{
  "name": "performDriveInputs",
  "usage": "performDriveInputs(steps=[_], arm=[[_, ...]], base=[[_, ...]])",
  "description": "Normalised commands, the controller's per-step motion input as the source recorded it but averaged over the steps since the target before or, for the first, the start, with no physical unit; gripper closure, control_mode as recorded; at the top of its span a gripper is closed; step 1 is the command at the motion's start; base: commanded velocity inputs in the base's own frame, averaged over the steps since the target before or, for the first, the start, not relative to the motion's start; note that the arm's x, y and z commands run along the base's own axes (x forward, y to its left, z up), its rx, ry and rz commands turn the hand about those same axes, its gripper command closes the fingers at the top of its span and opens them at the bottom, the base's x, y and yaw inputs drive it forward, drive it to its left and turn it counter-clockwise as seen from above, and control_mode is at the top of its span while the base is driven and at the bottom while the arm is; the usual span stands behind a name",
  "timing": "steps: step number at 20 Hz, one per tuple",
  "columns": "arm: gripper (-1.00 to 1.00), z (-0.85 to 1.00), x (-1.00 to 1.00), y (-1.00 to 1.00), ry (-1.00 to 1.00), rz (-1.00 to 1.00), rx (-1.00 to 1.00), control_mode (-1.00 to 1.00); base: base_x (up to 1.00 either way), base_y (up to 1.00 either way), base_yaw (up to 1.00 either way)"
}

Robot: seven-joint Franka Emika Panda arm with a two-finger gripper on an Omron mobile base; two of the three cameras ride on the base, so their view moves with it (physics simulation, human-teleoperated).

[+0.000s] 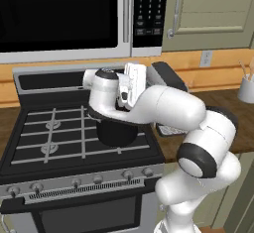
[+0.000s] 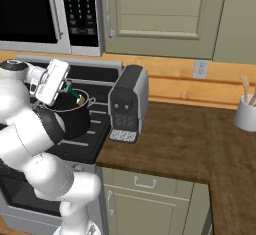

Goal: Put the eggplant and onion in the pot. Retrieve the spatula and lightly stir the vegetables in the pot.

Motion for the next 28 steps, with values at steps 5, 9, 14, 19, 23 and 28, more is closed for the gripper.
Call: performDriveInputs(steps=[5,9,14,19,23,28], arm=[[1.0,0.39,0.15,0.18,0.33,0.18,-0.17,-1.0],[1.0,0.17,0.0,0.22,0.37,0.15,-0.05,-1.0],[1.0,0.0,0.06,0.03,0.32,0.12,0.0,-1.0],[1.0,0.0,0.21,0.0,0.3,0.11,0.0,-1.0],[1.0,-0.08,0.21,0.02,0.3,0.1,0.01,-1.0],[1.0,-0.02,0.12,0.0,0.18,0.09,0.1,-1.0]], base=[[0.0,0.0,0.0],[0.0,0.0,0.0],[0.0,0.0,0.0],[0.0,0.0,0.0],[0.0,0.0,0.0],[0.0,0.0,0.0]])
